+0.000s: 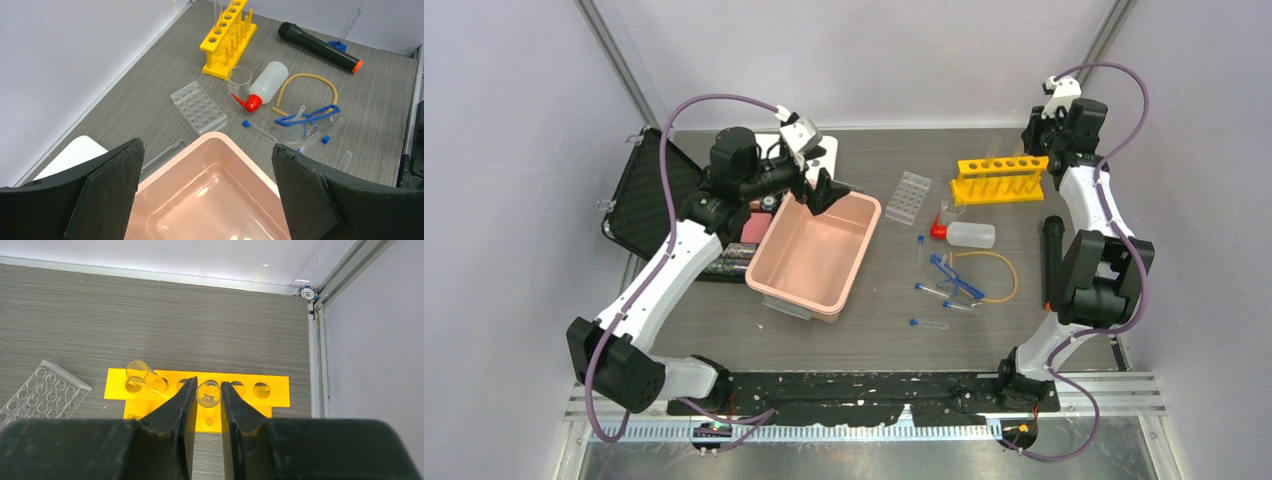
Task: Organize the chemistry lab equipment
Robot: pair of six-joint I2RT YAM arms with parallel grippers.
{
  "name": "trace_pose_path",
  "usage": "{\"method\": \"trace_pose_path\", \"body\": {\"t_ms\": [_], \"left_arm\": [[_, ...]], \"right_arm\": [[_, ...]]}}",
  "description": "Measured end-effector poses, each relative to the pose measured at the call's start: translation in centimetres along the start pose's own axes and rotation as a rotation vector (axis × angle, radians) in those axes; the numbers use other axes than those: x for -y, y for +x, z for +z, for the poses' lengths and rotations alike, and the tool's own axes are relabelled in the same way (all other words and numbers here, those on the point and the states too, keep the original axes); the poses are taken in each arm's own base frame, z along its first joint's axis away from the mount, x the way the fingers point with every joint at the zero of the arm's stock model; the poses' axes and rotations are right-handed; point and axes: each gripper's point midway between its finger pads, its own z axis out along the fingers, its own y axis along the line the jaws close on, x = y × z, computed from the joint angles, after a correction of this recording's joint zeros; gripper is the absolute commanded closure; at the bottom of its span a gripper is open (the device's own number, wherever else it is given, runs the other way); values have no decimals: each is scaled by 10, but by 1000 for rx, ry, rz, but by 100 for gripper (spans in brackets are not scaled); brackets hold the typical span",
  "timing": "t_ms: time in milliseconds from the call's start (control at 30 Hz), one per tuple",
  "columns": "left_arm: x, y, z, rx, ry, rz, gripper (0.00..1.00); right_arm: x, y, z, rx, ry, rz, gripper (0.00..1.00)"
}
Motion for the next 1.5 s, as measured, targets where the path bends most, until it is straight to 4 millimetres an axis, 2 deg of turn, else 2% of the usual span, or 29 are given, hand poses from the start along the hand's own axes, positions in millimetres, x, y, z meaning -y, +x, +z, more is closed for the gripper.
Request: {"method": "trace_pose_path", "body": {"t_ms": [233, 433, 667, 933, 1167, 1267, 1367, 1500], "left_arm": [[-2, 9, 6, -19, 4, -13, 1], [-3, 8, 7, -20, 4, -14, 1], [-7, 6, 11, -19, 4, -13, 1], [-11, 6, 17, -25, 5, -17, 1], [-13, 1, 19, -17, 3, -11, 1], [-13, 1, 18, -18, 3, -11, 1], [-12, 2, 18, -22, 4, -12, 1], [-12, 5, 19, -31, 6, -16, 1]], "right_arm": [[1, 1, 4, 24, 4, -8, 95], [0, 15, 13, 13, -5, -7, 95], [-2, 42, 23, -29, -16, -4, 95], [-5, 51, 31, -32, -23, -7, 94], [-7, 65, 41, -54, -27, -5, 82], [-7, 65, 42, -51, -27, -9, 71], [-8, 66, 43, -54, -29, -12, 68], [-11, 81, 46, -94, -39, -2, 66]]}}
